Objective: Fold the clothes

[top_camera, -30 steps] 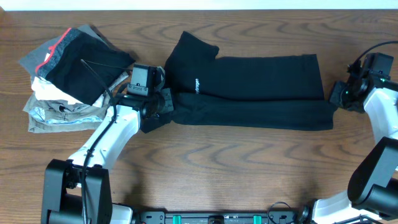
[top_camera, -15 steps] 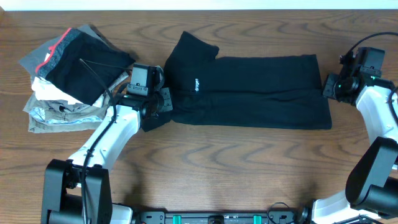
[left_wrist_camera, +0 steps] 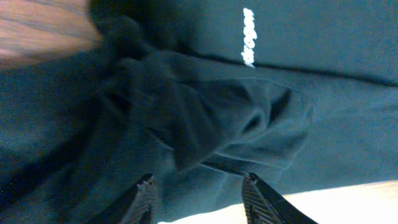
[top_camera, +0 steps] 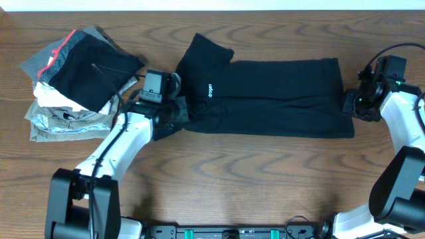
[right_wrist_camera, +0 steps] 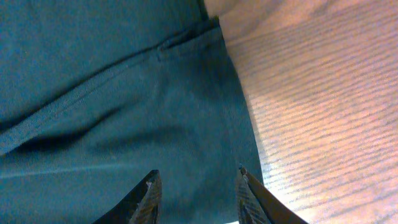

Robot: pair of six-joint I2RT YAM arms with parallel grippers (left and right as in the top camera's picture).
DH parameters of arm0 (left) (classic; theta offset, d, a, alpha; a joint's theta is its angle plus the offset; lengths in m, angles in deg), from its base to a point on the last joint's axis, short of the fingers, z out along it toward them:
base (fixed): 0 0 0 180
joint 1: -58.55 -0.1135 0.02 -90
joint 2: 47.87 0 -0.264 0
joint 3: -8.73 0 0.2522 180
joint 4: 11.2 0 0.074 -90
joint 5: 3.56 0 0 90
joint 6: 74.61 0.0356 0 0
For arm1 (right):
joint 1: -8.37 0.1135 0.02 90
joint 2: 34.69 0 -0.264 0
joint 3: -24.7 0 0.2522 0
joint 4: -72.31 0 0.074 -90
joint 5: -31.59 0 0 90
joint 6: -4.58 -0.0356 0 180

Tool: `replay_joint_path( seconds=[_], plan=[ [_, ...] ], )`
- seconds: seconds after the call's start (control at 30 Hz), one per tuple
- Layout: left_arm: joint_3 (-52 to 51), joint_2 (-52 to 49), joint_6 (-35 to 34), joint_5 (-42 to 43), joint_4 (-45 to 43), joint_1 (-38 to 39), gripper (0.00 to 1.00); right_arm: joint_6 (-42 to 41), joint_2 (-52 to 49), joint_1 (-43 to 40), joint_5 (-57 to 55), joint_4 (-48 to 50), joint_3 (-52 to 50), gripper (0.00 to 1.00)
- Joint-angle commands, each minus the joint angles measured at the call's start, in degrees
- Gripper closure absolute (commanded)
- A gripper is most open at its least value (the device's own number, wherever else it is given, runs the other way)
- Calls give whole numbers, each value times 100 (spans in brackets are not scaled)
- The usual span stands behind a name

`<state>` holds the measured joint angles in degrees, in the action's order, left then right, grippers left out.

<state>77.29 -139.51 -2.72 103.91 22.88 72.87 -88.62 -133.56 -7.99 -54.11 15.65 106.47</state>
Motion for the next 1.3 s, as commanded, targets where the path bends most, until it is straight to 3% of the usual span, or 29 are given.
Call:
replay_joint_path(
  seconds=[0.0,0.43,1.1,1.17,1.23,1.27],
  plan=[
    [4,-291,24,72,-31,179,52,7,26,26,4,-68,-31,63],
    [4,-835,-149,153,-509,723,52,7,26,26,4,-190,-31,62],
    [-7,-1204,-601,157,-922,826,53,7,26,26,4,-192,-31,62],
    [-7,-1204,-603,157,-1012,826,62,9,26,26,4,-192,-31,62],
    [-4,-1200,-614,160,-1099,826,89,9,26,26,4,-195,-31,62],
    [-4,-1189,-623,184,-1141,826,94,9,26,26,4,-197,-31,62]
  ],
)
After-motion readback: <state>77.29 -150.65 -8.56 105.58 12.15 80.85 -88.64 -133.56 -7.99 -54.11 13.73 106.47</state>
